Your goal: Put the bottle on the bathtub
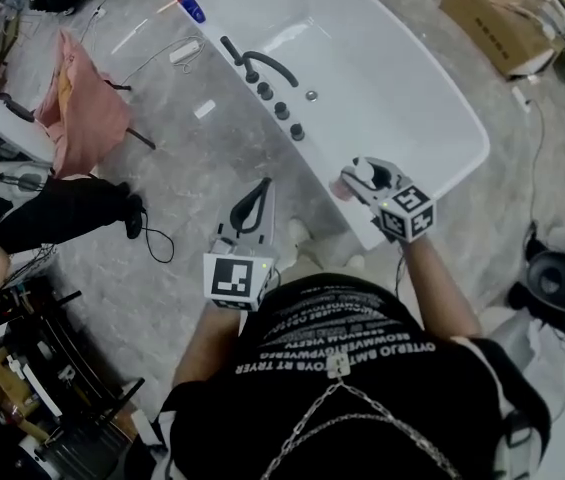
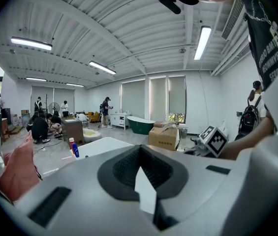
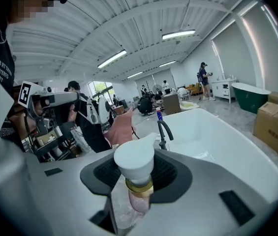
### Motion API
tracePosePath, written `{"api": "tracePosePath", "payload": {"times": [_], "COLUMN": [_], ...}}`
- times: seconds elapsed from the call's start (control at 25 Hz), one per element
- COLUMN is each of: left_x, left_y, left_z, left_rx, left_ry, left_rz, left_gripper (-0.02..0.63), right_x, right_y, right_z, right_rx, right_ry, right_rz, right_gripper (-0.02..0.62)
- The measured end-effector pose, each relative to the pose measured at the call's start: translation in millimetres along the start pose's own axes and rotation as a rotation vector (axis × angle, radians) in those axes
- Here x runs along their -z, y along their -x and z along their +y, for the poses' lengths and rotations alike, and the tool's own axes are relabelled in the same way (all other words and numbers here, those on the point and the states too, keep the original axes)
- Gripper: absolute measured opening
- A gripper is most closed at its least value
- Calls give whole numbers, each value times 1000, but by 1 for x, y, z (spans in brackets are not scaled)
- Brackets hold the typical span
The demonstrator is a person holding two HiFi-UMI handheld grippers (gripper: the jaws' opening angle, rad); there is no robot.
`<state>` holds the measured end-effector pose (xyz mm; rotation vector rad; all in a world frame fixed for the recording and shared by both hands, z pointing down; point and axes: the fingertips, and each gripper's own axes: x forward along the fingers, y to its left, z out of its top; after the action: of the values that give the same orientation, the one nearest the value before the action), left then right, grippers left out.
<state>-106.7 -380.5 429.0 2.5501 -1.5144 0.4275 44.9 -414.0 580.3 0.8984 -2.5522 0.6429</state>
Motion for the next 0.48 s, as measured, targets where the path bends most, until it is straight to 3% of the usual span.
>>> {"api": "tracePosePath", "payload": {"times": [0.32, 0.48], "left_x": [7, 8], "left_y": [-6, -12], "left_z": [20, 26], "left_rx": [-2, 17], "left_ry": [59, 22], "left_rz": [10, 20], "left_gripper": [2, 2], "right_x": [14, 23], "right_y": [-39, -55], "right_z": [-14, -26], "right_rx": [10, 17], "right_ry": [-18, -17], "right_rz": [41, 70], "right_gripper": [147, 147]}}
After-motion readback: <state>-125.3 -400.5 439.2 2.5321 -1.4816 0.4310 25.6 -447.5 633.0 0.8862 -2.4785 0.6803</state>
